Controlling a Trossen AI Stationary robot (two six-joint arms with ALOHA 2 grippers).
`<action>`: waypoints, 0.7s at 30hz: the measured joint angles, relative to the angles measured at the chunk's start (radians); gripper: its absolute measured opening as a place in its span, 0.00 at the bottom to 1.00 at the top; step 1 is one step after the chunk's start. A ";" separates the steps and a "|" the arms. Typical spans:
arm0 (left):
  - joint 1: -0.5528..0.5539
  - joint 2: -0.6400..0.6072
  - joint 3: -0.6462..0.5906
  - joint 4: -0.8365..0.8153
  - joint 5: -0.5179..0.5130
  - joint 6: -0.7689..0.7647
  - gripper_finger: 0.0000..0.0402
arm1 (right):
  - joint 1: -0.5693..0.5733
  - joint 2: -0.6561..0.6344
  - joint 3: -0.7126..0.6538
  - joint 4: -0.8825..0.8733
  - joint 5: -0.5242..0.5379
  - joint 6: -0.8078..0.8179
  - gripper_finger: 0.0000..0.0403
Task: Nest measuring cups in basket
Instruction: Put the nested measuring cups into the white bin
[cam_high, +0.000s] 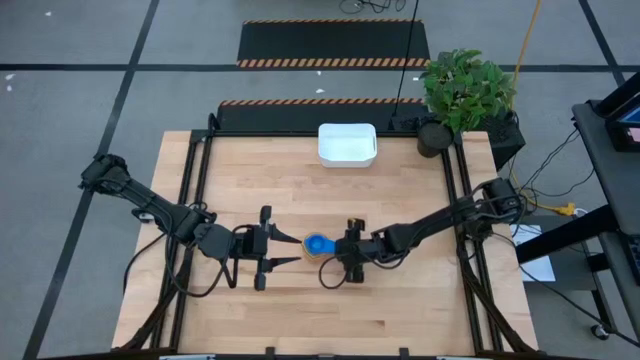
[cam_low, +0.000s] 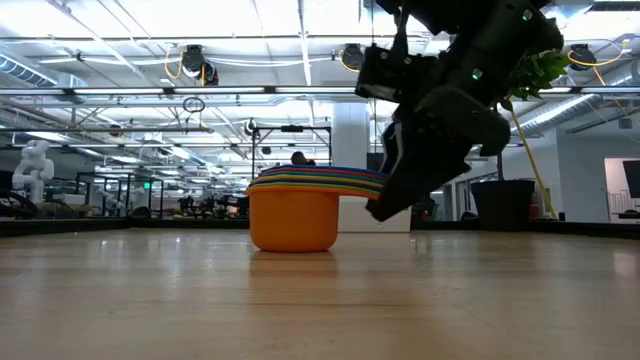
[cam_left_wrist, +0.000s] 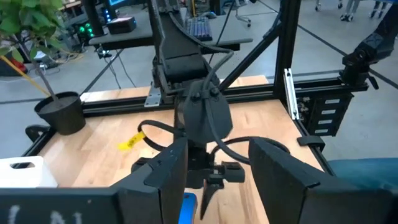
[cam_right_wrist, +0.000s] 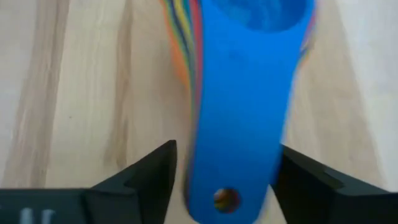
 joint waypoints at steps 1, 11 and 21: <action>0.000 0.000 0.000 0.000 0.000 0.010 0.44 | -0.003 -0.008 0.000 -0.011 0.001 -0.001 0.56; 0.022 0.000 0.000 0.000 0.000 0.027 0.44 | -0.029 -0.036 0.000 -0.052 -0.049 -0.023 0.36; 0.037 0.000 0.000 0.000 0.008 0.024 0.44 | -0.026 -0.033 0.000 -0.054 -0.025 -0.024 0.50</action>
